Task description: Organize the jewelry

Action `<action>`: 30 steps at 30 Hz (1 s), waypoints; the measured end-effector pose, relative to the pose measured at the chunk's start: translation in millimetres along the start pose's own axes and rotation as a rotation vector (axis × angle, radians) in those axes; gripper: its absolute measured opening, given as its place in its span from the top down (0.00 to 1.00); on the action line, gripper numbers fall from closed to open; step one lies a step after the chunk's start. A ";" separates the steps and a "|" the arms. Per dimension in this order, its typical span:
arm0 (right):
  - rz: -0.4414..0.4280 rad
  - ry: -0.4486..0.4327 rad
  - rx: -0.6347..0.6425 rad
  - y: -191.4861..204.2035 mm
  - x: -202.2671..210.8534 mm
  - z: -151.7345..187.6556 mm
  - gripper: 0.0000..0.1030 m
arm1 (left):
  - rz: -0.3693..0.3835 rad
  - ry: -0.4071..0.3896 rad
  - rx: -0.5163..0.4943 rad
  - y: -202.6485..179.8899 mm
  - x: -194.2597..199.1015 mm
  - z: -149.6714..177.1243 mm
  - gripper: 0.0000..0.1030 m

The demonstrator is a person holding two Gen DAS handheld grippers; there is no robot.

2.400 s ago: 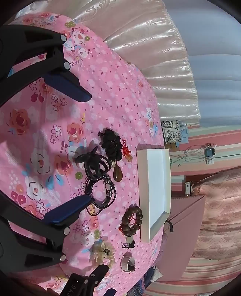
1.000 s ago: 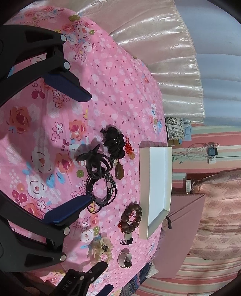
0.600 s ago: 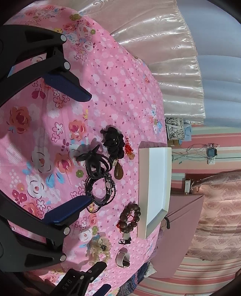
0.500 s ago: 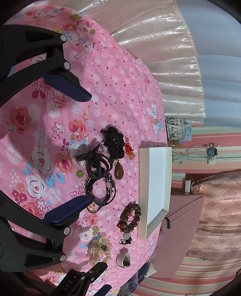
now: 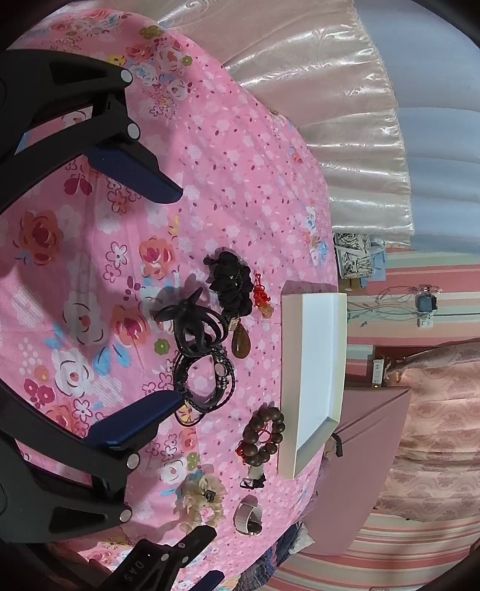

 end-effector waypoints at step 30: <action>0.009 -0.001 -0.006 -0.1 1.6 0.8 0.02 | 0.011 0.022 0.016 2.6 -6.0 0.5 0.03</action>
Point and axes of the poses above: each gripper's, at about its wrist camera, not at the fingertips, and x roughly against the way its jaws point, y to its left, z to its underside, the point moved 4 cm from there along -x, roughly the way its jaws point, and after that the axes turned 11 degrees about -z, right-handed, at the moved point
